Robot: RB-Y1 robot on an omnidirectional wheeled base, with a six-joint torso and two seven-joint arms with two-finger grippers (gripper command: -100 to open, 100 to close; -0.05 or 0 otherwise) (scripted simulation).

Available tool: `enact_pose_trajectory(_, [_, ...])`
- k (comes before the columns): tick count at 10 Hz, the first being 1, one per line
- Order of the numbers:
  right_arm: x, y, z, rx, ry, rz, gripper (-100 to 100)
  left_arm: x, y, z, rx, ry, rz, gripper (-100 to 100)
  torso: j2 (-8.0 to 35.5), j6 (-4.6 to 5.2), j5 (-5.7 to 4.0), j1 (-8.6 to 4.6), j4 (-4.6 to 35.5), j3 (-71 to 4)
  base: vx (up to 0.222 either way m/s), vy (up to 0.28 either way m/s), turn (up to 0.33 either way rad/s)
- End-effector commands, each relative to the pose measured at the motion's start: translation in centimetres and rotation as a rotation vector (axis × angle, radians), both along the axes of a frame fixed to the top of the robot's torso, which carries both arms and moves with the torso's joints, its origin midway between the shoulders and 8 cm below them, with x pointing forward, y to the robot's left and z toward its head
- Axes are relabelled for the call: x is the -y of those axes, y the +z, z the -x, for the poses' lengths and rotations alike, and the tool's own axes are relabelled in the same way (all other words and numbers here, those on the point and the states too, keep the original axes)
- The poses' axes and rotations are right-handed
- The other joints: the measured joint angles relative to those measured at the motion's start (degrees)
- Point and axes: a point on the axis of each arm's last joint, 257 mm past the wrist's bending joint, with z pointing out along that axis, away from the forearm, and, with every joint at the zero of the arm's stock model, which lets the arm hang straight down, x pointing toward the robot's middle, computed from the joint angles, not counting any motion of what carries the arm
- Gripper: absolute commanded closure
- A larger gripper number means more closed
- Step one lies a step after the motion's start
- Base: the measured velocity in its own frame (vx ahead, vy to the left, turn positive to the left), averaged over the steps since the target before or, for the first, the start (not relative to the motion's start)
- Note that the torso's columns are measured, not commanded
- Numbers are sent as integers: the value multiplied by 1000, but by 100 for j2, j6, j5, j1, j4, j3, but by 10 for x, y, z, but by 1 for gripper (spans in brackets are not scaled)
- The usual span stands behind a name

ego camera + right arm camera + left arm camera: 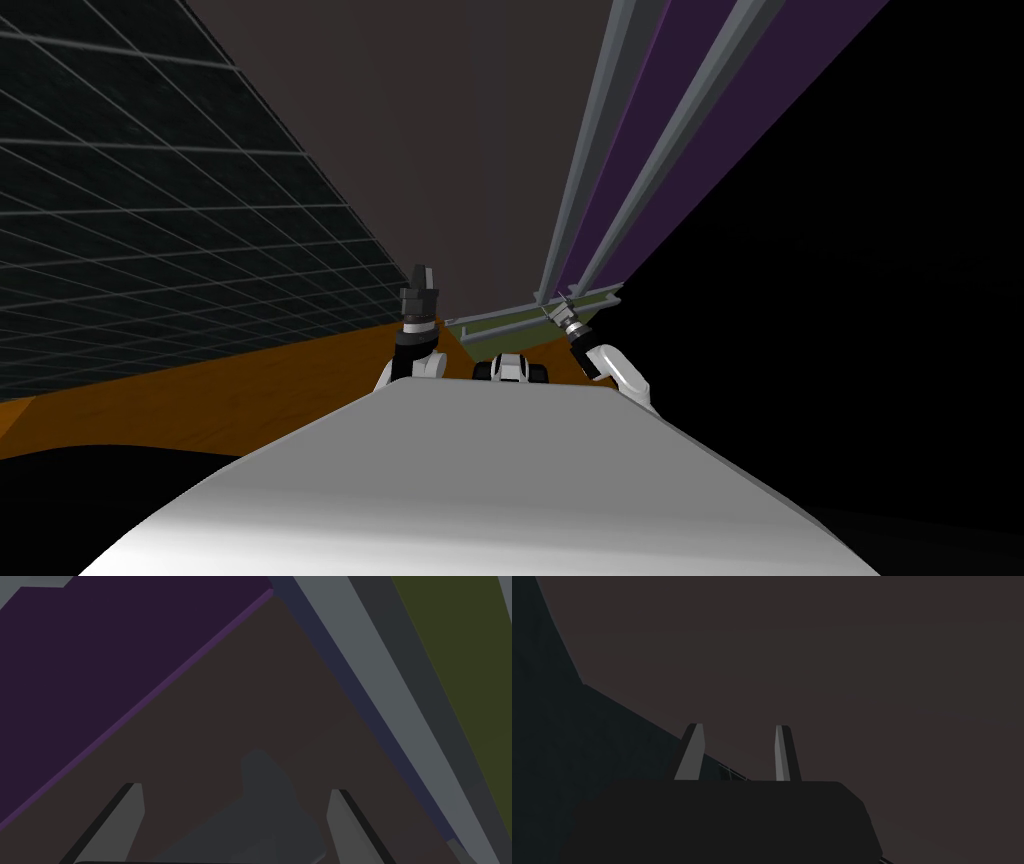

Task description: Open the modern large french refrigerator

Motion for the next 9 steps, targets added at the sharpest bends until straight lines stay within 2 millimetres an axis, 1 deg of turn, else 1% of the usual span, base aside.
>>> enact_pose_trajectory(1, [0,0,0,0,0,0,-100,0,0,0,0,0,0,0,2,1,1,4,0,1,0,0,0])
enact_pose_trajectory(2, [0,0,0,0,0,0,100,0,0,0,0,0,0,0,5,1,2,6,1,3,-4,7,-18])
enact_pose_trajectory(5, [0,0,0,0,0,0,100,0,0,0,0,0,0,0,12,22,11,-25,43,2,0,0,-1])
enact_pose_trajectory(9, [0,0,0,0,0,0,100,0,0,0,0,0,0,0,15,21,12,-20,44,4,-2,2,-7])
